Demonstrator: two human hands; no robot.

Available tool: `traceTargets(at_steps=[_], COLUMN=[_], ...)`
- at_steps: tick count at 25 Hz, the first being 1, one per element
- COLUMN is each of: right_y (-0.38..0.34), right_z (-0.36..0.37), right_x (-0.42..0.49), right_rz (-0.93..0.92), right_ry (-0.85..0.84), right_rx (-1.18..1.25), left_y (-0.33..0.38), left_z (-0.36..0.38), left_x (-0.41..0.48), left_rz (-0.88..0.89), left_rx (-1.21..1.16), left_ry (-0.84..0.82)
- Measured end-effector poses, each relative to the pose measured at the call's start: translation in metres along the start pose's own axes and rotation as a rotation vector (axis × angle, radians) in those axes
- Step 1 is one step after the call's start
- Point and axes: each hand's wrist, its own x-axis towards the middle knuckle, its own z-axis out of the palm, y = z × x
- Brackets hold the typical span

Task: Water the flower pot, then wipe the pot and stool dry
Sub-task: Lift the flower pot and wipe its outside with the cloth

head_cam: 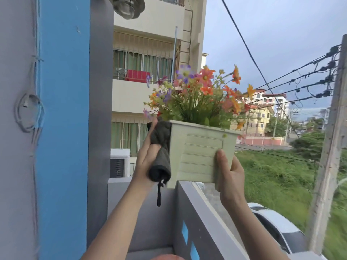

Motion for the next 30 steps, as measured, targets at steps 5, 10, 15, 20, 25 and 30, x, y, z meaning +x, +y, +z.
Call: traceTargets(at_steps=[5, 10, 15, 20, 25, 30], right_y=[0.001, -0.004, 0.001, 0.0, -0.003, 0.0], right_z=[-0.003, -0.001, 0.0, -0.005, -0.007, -0.009], right_x=[0.001, -0.003, -0.004, -0.004, -0.002, -0.002], right_rz=[-0.02, -0.043, -0.038, -0.029, -0.044, -0.038], right_ry=[-0.008, -0.019, 0.021, -0.082, -0.036, -0.029], right_rx=[-0.055, -0.008, -0.001, 0.047, 0.031, 0.012], left_y=[-0.007, -0.012, -0.007, -0.018, -0.02, -0.023], left_z=[-0.008, -0.017, 0.005, -0.009, -0.008, 0.003], left_x=[-0.006, 0.007, -0.027, -0.008, -0.006, -0.035], left_rz=[0.049, -0.035, 0.033, -0.12, -0.228, -0.217], left_rx=[0.212, 0.131, 0.204, 0.074, 0.188, 0.184], left_ry=[-0.021, -0.002, 0.03, 0.108, 0.102, -0.019])
